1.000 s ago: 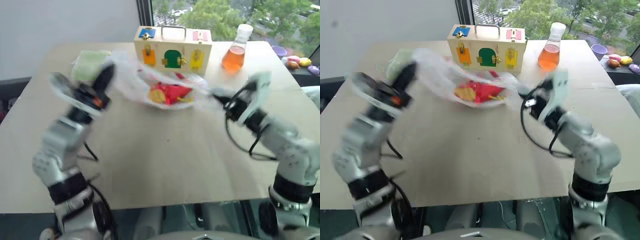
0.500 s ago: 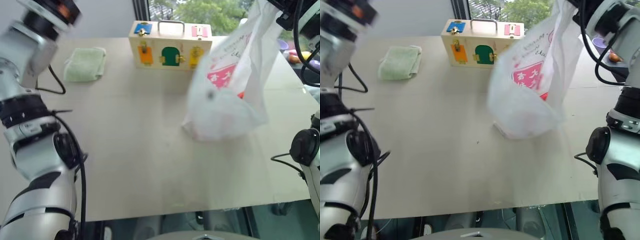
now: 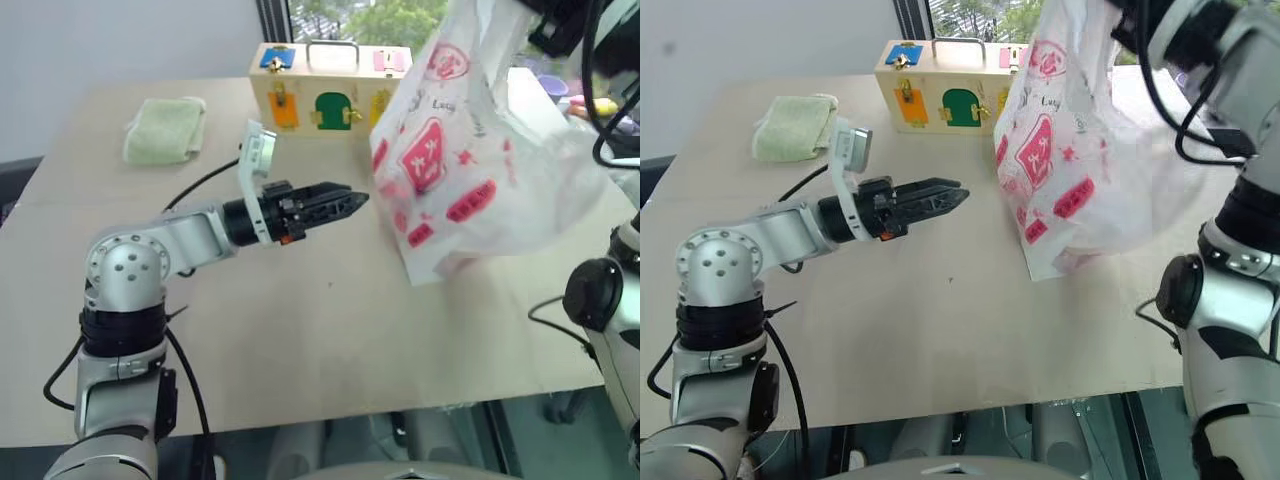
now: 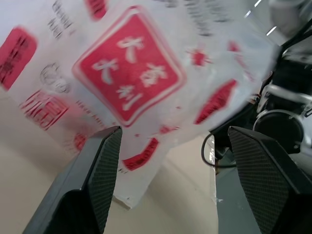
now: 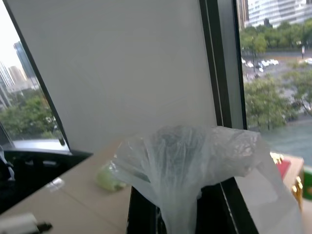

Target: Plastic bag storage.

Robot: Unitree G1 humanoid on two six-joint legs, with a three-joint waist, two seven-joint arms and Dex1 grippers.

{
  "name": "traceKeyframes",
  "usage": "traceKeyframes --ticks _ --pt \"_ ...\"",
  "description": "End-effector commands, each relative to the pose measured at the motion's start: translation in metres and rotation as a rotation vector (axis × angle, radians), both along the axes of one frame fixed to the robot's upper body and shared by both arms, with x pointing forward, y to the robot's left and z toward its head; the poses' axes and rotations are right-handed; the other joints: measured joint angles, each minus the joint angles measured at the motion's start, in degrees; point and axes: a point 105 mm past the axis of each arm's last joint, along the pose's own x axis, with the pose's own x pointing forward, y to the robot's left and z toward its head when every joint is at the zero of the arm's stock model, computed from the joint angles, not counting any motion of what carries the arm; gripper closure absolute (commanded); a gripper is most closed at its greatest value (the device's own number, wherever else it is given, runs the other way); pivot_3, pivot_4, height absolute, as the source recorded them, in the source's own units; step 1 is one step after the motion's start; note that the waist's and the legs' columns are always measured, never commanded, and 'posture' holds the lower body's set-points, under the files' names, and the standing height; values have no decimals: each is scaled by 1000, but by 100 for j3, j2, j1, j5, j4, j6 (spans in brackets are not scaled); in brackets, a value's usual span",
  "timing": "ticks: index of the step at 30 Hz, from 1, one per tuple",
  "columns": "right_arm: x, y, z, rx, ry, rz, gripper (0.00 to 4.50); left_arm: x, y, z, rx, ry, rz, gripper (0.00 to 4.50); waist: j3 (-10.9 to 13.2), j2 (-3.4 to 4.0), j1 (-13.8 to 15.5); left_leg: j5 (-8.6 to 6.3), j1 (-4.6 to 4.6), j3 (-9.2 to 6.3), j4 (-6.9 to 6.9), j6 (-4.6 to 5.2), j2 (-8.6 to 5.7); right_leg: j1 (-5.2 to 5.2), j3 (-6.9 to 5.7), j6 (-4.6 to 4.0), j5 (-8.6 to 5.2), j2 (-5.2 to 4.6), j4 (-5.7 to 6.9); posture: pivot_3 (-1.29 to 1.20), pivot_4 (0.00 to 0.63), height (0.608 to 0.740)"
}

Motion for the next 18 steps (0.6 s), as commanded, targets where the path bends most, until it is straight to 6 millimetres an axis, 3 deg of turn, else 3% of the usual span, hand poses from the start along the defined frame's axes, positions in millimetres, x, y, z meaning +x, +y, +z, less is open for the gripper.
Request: traceKeyframes --ticks 1,3,6,8,10,12,14,16,18 --pt "9 -18 27 38 -93 -138 4500 -2 15 15 -30 -55 25 902 -1 -2 7 0 9 0 0 1 0 12 0 0 0 0 -2 0 150 740" --pt "36 -46 12 38 -44 -269 4500 -2 16 17 -46 -56 30 902 -8 -13 46 -4 48 -2 -5 6 1 62 -4 1 -2 1 -10 0 150 740" --pt "73 -104 -42 -90 58 -527 4500 -4 16 14 -39 -53 40 902 -23 -38 111 -8 68 -8 -5 13 -1 98 -10 2 -2 -1 -36 0 150 740" --pt "78 -136 -85 -230 124 -650 4500 -7 15 11 -37 -46 40 902 -21 -35 162 -12 66 -6 -4 19 -2 103 -9 3 -1 -3 -51 0 150 740" --pt "70 -153 -122 -295 210 -673 4500 -12 15 8 -34 -36 29 902 -17 -28 173 -14 53 -5 -7 22 -5 93 -8 8 2 -10 -53 0 150 740" --pt "51 -155 -160 -339 313 -635 4500 -18 16 3 -3 -30 15 902 -6 -4 146 -17 42 11 -11 24 -5 67 4 8 2 -14 -37 0 150 740" --pt "11 -133 -218 -446 458 -460 4500 -26 17 -3 24 -11 -13 902 -15 10 143 -7 7 18 -14 6 1 17 9 7 1 -12 -5 0 150 740" --pt "-22 -102 -252 -476 554 -297 4500 -32 16 -11 72 2 -46 902 -7 29 102 -7 -1 9 -17 6 10 16 -4 3 -1 -5 -6 0 150 740" --pt "-52 -68 -270 -478 604 -131 4500 -42 12 -22 143 9 -112 902 -4 24 71 -24 9 14 -7 35 3 13 7 2 -5 -7 -12 0 150 740"
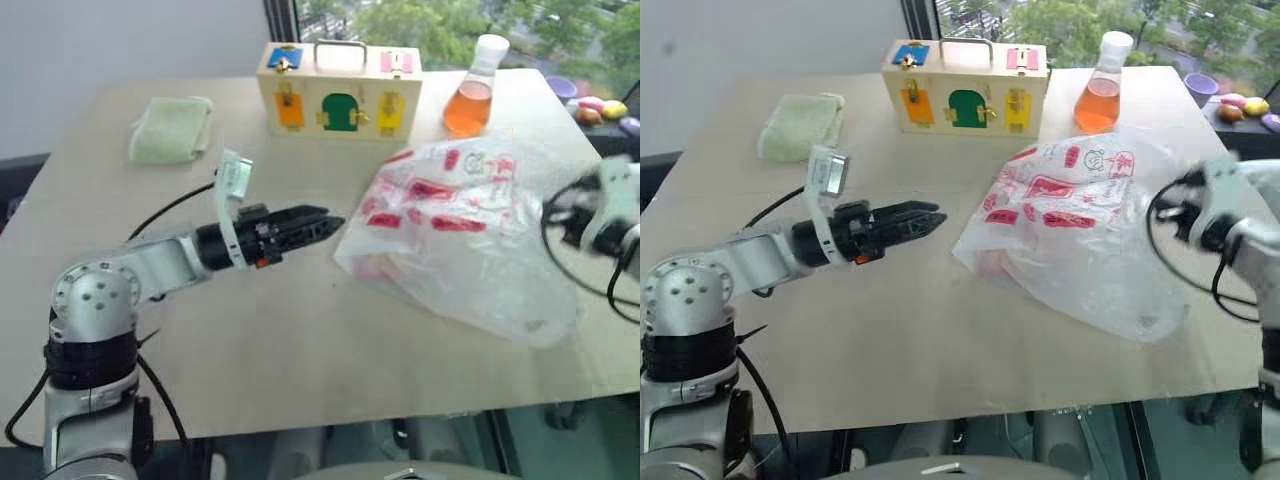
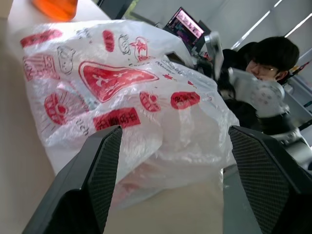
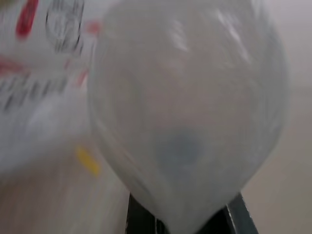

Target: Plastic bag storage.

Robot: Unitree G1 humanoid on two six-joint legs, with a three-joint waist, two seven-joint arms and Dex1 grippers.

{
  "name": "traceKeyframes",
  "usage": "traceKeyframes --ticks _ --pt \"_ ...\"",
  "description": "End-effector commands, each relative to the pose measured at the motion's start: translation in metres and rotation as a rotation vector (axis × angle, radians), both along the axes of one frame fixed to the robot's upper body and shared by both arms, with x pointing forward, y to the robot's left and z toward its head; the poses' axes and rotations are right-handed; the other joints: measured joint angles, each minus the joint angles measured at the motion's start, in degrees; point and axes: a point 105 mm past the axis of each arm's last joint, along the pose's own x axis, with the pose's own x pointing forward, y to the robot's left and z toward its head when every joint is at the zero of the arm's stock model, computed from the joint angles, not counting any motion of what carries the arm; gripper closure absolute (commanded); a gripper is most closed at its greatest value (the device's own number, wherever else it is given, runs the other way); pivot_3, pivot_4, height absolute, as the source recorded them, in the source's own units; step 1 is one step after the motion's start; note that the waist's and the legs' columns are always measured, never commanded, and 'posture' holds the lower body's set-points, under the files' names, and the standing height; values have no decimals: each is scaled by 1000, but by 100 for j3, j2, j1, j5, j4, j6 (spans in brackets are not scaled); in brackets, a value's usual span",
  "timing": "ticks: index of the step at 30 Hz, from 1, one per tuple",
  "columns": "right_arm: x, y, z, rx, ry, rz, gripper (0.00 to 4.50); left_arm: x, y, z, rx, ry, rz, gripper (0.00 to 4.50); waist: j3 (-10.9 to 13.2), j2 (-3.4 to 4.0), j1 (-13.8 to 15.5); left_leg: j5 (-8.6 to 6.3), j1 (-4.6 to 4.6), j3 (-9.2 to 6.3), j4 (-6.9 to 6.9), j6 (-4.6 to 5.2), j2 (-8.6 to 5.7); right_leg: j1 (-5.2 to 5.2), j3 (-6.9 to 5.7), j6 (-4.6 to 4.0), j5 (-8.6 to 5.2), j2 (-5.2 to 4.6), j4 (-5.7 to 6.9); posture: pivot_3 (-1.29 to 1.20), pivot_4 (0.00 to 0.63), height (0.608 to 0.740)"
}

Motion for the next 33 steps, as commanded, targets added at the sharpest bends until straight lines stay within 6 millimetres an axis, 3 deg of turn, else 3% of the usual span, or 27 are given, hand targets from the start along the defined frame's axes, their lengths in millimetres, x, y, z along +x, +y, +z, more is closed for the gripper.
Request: traceKeyframes --ticks 1,3,7,9,11,13,16,20,23,29,33 --pt "-52 77 2 92 30 338 4500 -27 -10 -9 98 -7 -168 902 3 -7 -41 0 22 0 1 1 4 27 1 0 -2 7 1 0 150 740" --pt "-70 116 -5 138 55 490 4500 -31 -14 -21 176 -4 -222 902 5 -9 -84 -1 78 7 0 1 7 74 11 15 -15 16 -2 0 150 740" --pt "-57 166 3 249 3 577 4500 -4 -6 -43 302 -15 -129 902 14 -35 -96 -2 171 10 14 0 13 152 18 8 -32 27 -2 0 150 740" --pt "-38 186 1 247 -21 570 4500 3 -1 -36 260 -24 -107 902 12 -40 -101 -1 173 1 15 -1 14 154 19 7 -32 32 -4 0 150 740" --pt "-23 200 1 254 -33 566 4500 -4 6 -17 167 -12 -148 902 11 -43 -100 1 171 -2 17 -1 18 151 20 5 -29 42 0 0 150 740" --pt "-20 202 6 256 -49 584 4500 -26 15 -3 121 25 -231 902 11 -43 -82 5 152 -6 15 -8 22 129 30 -2 -25 55 10 0 150 740" --pt "-26 194 10 254 -60 596 4500 -52 22 -8 167 91 -298 902 4 -39 -75 1 87 -15 7 -14 25 67 26 -17 -7 58 17 0 150 740" --pt "-39 185 7 262 -41 595 4500 -76 26 -6 144 150 -360 57 4 -36 -73 -8 35 -13 -27 -27 9 24 1 -17 -16 17 4 0 150 740" --pt "-45 184 5 271 -26 584 4500 -83 17 -11 194 101 -405 57 4 -36 -68 -21 19 -9 -15 -25 3 27 -3 -5 -22 7 -37 0 150 740" --pt "-46 186 6 280 -23 560 4500 -87 2 -28 360 -94 -566 57 4 -37 -64 -30 88 1 3 -4 11 84 6 -7 -46 27 -21 0 150 740" --pt "-45 185 10 283 -33 546 4500 -76 -5 -38 404 -138 -642 57 4 -37 -62 -26 102 2 9 -7 18 84 18 -5 -50 44 5 0 150 740"
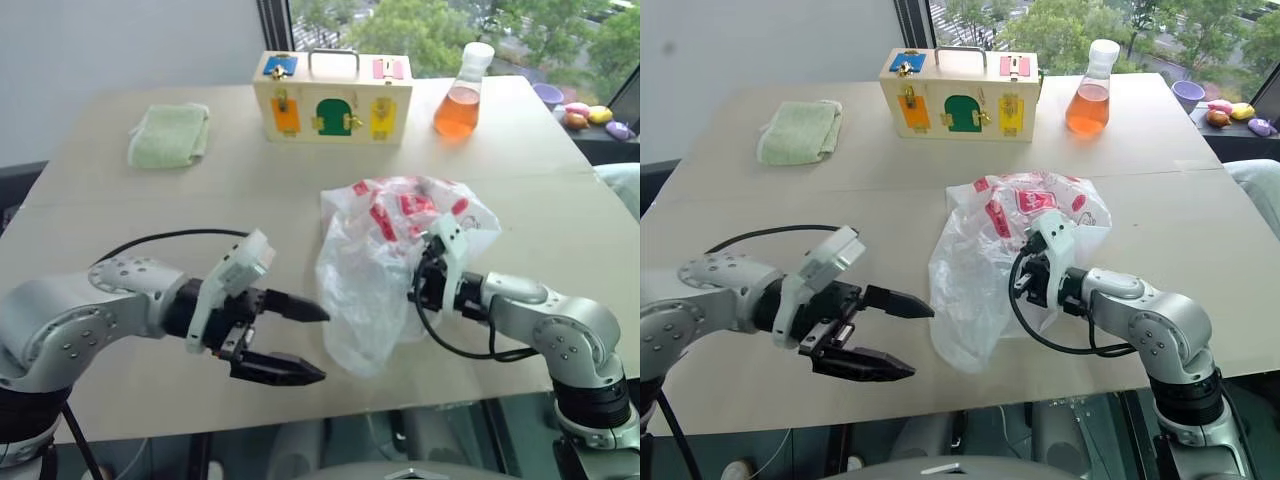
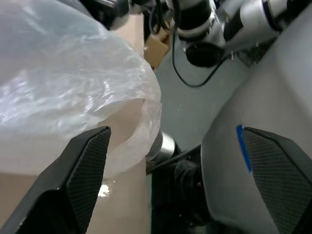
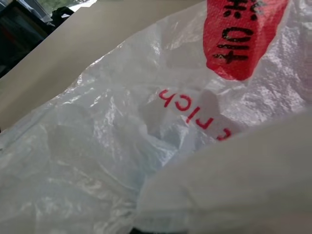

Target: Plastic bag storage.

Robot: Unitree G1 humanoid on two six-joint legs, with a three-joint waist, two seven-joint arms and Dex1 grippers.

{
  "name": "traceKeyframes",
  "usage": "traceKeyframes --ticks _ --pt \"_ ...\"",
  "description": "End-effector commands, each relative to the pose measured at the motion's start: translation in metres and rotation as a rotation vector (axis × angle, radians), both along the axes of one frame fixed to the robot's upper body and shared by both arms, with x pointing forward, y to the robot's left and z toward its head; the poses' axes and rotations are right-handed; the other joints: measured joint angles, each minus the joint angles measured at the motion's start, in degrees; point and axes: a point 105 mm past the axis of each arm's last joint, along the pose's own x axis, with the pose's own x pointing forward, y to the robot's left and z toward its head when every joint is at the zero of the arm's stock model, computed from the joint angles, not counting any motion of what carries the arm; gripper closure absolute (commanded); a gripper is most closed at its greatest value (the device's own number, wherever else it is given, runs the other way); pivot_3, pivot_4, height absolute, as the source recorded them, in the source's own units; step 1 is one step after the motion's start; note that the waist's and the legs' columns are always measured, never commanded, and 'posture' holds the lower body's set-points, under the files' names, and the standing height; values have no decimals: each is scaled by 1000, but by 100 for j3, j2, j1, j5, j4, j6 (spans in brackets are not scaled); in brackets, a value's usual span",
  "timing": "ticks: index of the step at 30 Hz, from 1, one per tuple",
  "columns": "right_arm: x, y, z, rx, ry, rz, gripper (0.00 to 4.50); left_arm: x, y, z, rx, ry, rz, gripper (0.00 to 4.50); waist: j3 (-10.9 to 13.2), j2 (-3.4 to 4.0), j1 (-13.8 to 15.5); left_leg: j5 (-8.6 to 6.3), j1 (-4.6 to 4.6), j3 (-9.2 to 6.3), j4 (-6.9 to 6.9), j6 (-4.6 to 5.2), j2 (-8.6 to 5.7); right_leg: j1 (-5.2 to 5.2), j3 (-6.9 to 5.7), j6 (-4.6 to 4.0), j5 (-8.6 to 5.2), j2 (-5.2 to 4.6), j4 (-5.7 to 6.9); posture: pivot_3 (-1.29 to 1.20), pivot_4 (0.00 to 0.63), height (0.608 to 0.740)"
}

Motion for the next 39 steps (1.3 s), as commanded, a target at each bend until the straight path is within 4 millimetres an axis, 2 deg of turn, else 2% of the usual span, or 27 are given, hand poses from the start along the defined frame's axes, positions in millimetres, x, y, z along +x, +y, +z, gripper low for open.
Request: traceKeyframes --ticks 1,7,10,11,12,14,20,23,24,26,29,32,34,36,39 --pt "-3 0 16 30 -54 -5 4500 8 -7 -5 29 -50 -83 57 0 0 8 0 0 -1 1 0 0 0 0 0 0 1 2 0 150 740" --pt "0 -2 26 41 -79 -43 4500 31 -48 -36 59 11 -101 57 -1 -3 0 -1 -17 3 6 1 -2 -6 11 2 26 3 -2 0 150 740" --pt "0 -8 34 47 -101 -83 4500 37 -75 -41 7 154 -114 57 -3 3 10 -1 -28 2 6 1 -2 -15 12 2 26 3 -4 0 150 740" --pt "1 -12 37 54 -108 -103 4500 38 -85 -41 -19 207 -116 594 -4 4 52 -1 -28 -2 8 2 -4 -13 7 2 27 1 -1 0 150 740" --pt "1 -15 39 59 -111 -119 4500 38 -90 -40 -35 243 -124 918 -5 0 63 -1 -32 -8 12 2 -6 -11 0 3 27 -1 0 0 150 740" --pt "1 -20 41 60 -114 -142 4500 39 -95 -35 -85 307 -130 1884 -5 0 10 -1 -38 -14 19 2 -5 -10 -5 3 27 -1 -1 0 150 740" --pt "1 -31 48 74 -125 -182 4500 51 -96 -25 -181 379 -47 4478 -7 5 -21 -1 -24 -17 16 2 3 -11 -3 1 26 9 13 0 150 740" --pt "2 -35 52 87 -132 -196 4500 58 -96 -9 -280 416 -4 4478 -7 4 -8 -1 -24 -17 20 2 2 -9 -3 2 27 7 13 0 150 740" --pt "3 -36 54 89 -139 -196 4500 62 -93 2 -353 423 15 4478 -7 4 -9 -1 -25 -17 22 2 2 -7 -3 2 27 7 12 0 150 740" --pt "5 -40 66 120 -169 -198 4500 77 -75 35 -568 453 67 4478 -7 5 -14 -1 -25 -16 22 2 1 -8 -1 2 27 5 12 0 150 740" --pt "10 -53 104 235 -264 -202 4500 109 -29 89 -909 464 206 4478 -7 5 -18 -1 -23 -16 25 2 3 -9 -3 1 27 5 16 0 150 740" --pt "18 -70 166 378 -417 -185 4500 140 16 152 -1193 365 365 4478 -2 5 -5 -1 -32 -31 42 2 3 -10 -15 2 29 5 25 0 150 740" --pt "24 -82 210 441 -509 -169 4500 154 38 197 -1333 293 432 4478 7 4 15 -1 -40 -38 65 2 -2 -6 -21 2 30 4 30 0 150 740" --pt "28 -94 244 469 -580 -156 4500 160 49 231 -1394 224 461 4478 4 2 41 -1 -45 -42 70 2 -8 2 -25 6 36 3 19 0 150 740" --pt "35 -110 277 497 -631 -162 4500 165 53 258 -1405 155 481 4478 0 0 50 -7 -37 -43 58 7 -11 19 -28 7 35 -2 -4 0 150 740"
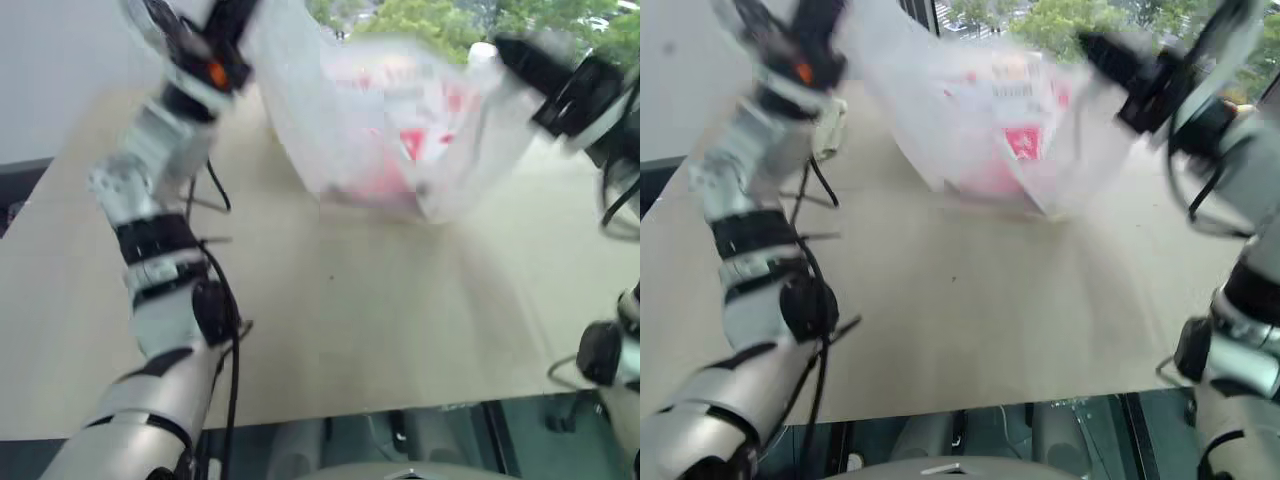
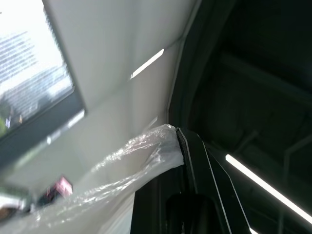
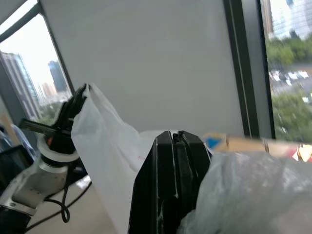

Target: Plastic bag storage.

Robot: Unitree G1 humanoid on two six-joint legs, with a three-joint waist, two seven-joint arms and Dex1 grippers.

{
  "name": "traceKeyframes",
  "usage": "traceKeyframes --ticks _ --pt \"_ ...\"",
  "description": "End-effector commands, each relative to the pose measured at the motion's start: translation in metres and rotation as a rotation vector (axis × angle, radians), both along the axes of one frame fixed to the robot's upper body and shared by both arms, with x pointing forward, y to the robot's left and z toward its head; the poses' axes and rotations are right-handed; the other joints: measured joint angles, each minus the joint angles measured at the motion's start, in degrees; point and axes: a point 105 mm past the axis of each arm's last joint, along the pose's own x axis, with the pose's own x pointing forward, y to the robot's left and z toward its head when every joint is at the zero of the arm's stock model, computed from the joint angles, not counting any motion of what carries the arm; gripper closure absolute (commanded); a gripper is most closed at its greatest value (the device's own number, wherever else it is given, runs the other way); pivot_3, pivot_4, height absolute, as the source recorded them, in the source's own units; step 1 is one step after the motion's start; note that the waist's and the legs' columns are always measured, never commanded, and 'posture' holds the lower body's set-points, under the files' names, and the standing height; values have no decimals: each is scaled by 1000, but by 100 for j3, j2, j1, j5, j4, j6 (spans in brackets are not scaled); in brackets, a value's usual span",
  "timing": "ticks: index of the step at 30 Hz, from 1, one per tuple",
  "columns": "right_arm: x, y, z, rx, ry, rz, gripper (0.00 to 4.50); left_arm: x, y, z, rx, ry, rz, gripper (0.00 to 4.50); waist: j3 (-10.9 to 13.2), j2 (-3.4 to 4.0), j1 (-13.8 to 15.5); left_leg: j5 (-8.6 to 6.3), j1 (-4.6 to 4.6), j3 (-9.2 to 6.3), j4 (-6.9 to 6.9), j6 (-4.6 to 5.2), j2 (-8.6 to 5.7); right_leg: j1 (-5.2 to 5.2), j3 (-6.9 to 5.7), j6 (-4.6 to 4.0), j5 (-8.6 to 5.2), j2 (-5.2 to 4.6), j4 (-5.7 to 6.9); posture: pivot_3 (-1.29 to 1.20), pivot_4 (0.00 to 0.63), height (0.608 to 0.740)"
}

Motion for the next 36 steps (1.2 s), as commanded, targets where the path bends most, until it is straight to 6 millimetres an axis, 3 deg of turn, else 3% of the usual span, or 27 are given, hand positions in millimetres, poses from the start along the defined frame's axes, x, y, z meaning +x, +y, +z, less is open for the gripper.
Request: traceKeyframes --ticks 1,4,8,10,13,17,21,23,25,27,31,34,36 --pt "6 -24 32 35 -69 -22 4500 6 5 21 12 -36 64 4478 0 0 4 -2 -3 2 -9 4 -6 -2 0 1 0 -7 -8 0 150 740" --pt "13 -36 44 -23 -106 -75 4500 7 3 27 72 -77 96 4478 1 1 -1 -1 -12 9 -38 3 -22 -17 1 5 -2 -28 -17 0 150 740" --pt "17 -42 42 -83 -126 -109 4500 9 12 21 106 -83 146 4478 3 2 -38 12 -22 13 -60 -20 -18 -34 1 5 -2 -29 -23 0 150 740" --pt "19 -44 35 -74 -115 -127 4500 9 20 13 127 -76 173 4478 3 2 -77 13 -37 16 -63 -21 -18 -54 4 5 -2 -30 -16 0 150 740" --pt "9 -39 10 -111 -83 -110 4500 6 24 -7 201 -74 201 4478 0 5 -87 13 -39 33 -74 -22 -12 -72 17 5 -2 -30 4 0 150 740" --pt "-23 -23 -73 -305 57 -106 4500 -15 8 -79 471 -26 194 4478 0 9 -54 13 -44 34 -66 -21 -12 -76 19 5 -2 -35 11 0 150 740" --pt "-53 -14 -175 -502 320 -140 4500 -49 -10 -177 736 107 153 4478 -2 10 -18 13 -62 27 -49 -22 -5 -80 15 7 -2 -50 10 0 150 740" --pt "-59 -15 -213 -554 422 -188 4500 -63 -15 -222 867 160 157 4478 -6 1 -3 13 -62 29 -46 -21 -9 -78 18 15 2 -54 1 0 150 740" --pt "-55 -19 -240 -624 440 -286 4500 -68 -16 -253 971 172 206 4478 -5 -3 1 -1 -22 56 -46 3 -24 -53 38 16 0 -52 -1 0 150 740" --pt "-52 -21 -257 -722 407 -343 4500 -70 -14 -269 1047 135 258 4478 -4 -3 4 2 16 62 -39 5 -21 -25 46 -1 -10 -40 -2 0 150 740" --pt "-54 -26 -261 -683 363 -382 4500 -69 -2 -266 1066 96 379 4478 -4 -11 1 12 101 65 -34 3 0 52 43 14 -19 -26 -2 0 150 740" --pt "-65 -30 -265 -691 354 -358 3222 -77 8 -264 1074 96 392 4500 -8 -6 -10 13 110 63 -34 4 6 63 42 15 -19 -22 -1 0 150 740" --pt "-81 -39 -264 -664 366 -359 2308 -89 22 -270 1123 106 401 3965 -10 -3 -16 14 107 63 -34 6 11 62 42 12 -22 -14 2 0 150 740"
